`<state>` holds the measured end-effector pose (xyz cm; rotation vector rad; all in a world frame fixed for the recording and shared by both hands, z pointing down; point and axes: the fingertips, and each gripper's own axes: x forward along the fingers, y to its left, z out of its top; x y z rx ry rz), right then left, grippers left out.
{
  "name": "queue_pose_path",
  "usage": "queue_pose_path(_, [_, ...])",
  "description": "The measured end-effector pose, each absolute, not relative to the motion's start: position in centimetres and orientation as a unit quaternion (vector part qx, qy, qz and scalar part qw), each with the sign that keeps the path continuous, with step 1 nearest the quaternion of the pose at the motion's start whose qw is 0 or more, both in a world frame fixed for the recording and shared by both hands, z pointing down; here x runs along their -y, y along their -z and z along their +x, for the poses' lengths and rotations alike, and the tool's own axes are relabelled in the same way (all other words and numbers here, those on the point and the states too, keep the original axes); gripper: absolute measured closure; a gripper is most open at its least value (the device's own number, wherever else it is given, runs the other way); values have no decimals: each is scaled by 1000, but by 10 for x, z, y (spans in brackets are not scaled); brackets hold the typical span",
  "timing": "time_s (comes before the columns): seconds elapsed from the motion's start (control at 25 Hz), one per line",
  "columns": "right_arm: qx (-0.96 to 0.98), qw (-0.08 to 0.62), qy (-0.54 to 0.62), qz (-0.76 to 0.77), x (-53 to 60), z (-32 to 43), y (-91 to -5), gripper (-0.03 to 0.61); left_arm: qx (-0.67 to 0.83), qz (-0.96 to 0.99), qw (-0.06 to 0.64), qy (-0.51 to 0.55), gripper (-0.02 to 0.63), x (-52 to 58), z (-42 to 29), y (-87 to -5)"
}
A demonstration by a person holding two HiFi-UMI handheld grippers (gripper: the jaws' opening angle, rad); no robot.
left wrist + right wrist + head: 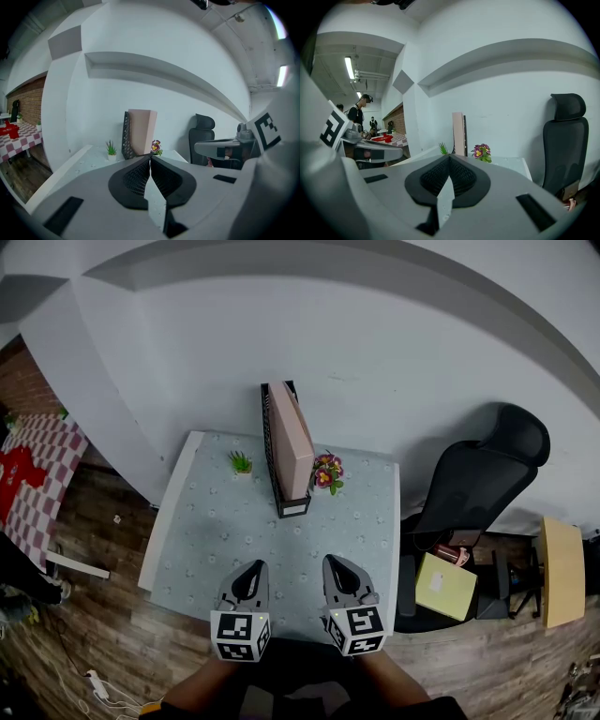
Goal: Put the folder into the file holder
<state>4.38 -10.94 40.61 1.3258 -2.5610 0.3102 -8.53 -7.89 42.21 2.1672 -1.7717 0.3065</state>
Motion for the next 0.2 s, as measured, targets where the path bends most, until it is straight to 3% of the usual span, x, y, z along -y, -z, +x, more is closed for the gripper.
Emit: queue_pose_path(0.2, [874,122,-106,458,111,43,-407,565,619,762,158,-108,597,81,-87,-422])
